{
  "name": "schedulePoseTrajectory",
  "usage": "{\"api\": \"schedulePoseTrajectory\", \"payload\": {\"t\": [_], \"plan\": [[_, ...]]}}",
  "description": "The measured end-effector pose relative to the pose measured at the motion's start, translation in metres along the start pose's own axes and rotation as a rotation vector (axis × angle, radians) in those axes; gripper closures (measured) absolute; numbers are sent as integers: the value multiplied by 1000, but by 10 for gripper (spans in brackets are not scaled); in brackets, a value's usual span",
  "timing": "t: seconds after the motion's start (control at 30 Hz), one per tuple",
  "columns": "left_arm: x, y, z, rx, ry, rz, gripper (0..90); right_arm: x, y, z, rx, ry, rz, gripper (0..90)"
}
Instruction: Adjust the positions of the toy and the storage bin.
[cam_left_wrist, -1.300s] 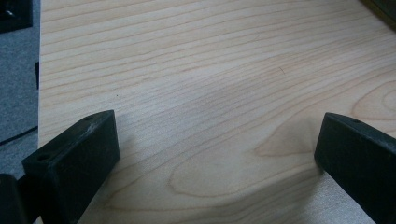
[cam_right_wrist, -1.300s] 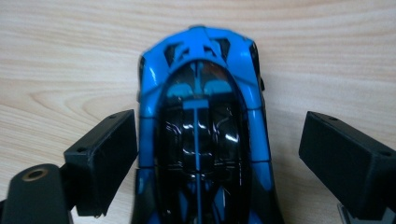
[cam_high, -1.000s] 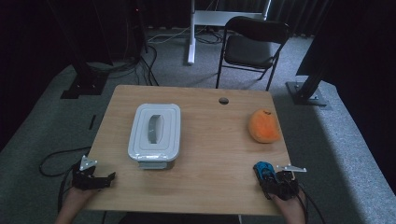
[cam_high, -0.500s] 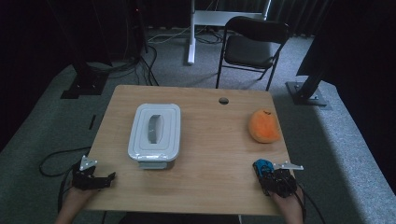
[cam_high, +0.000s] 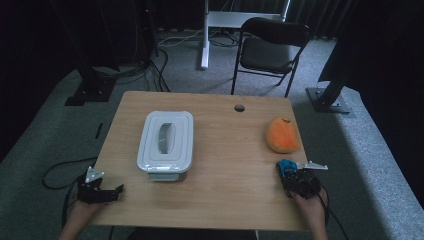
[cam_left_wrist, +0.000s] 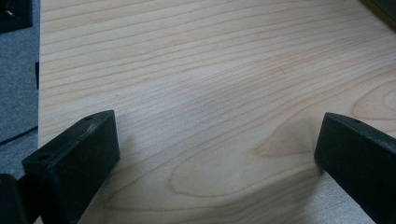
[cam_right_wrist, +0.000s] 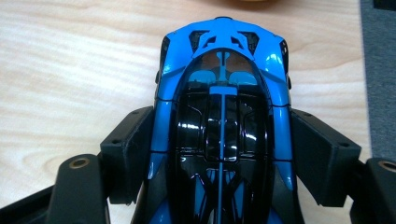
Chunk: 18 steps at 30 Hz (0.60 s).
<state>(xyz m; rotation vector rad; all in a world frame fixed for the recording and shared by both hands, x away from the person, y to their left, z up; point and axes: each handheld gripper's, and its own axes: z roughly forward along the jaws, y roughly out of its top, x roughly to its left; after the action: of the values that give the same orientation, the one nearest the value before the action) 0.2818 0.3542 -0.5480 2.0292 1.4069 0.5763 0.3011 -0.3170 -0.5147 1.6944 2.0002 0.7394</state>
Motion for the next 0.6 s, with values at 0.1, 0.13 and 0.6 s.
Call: {"api": "schedulePoseTrajectory", "payload": {"t": [0.1, 0.13, 0.6], "plan": [[0, 0, 0, 0, 0, 0, 3, -3, 2, 4, 2, -9, 8, 267], [0, 0, 0, 0, 0, 0, 3, -4, 2, 6, 6, -11, 7, 267], [0, 0, 0, 0, -1, 1, 3, -13, -11, 13, 11, 8, 49, 266]]}}
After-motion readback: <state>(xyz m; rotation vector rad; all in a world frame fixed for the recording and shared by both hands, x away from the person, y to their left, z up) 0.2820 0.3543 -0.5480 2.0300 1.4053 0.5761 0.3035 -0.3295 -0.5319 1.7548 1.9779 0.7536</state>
